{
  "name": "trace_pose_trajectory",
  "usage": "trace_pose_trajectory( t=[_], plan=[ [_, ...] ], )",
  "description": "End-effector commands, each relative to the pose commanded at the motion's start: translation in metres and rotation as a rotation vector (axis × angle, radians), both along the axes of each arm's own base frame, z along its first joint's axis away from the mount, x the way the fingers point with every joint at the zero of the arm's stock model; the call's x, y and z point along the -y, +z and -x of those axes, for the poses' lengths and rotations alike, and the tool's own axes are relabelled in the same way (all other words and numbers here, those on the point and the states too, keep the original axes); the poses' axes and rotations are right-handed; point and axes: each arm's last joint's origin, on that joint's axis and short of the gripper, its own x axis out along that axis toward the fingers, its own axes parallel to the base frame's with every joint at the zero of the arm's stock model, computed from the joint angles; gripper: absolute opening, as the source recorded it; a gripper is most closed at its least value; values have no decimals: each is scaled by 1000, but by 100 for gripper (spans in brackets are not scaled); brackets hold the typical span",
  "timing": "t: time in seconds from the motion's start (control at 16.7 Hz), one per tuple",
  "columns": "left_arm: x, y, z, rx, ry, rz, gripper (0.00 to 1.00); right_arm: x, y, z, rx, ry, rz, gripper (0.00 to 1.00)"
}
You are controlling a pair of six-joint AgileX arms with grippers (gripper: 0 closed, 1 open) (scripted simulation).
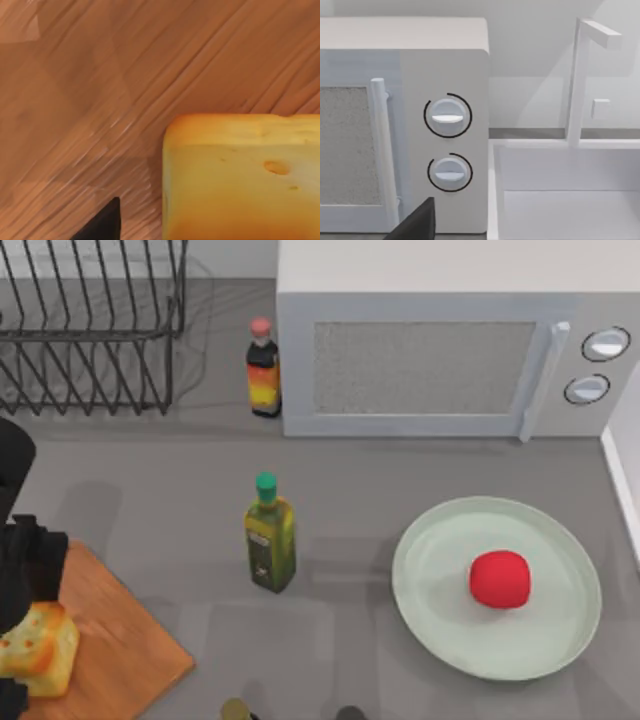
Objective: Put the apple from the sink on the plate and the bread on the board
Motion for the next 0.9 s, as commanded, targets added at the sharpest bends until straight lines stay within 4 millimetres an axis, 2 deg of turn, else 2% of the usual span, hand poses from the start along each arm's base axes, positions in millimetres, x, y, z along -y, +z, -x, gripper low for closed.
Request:
trace_pose_trajectory(
  t=[0.18, 0.42, 0.66, 0.9],
  plan=[
    [0, 2, 0, 17, -9, 2, 100, 0, 0, 0, 0, 0, 0, 100],
    [-3, 13, 11, 165, -131, 7, 100, 0, 0, 0, 0, 0, 0, 100],
    [-9, 26, 36, 434, -397, -45, 100, 0, 0, 0, 0, 0, 0, 100],
    [-15, 34, 67, 767, -743, -250, 100, 0, 0, 0, 0, 0, 0, 100]
  ],
)
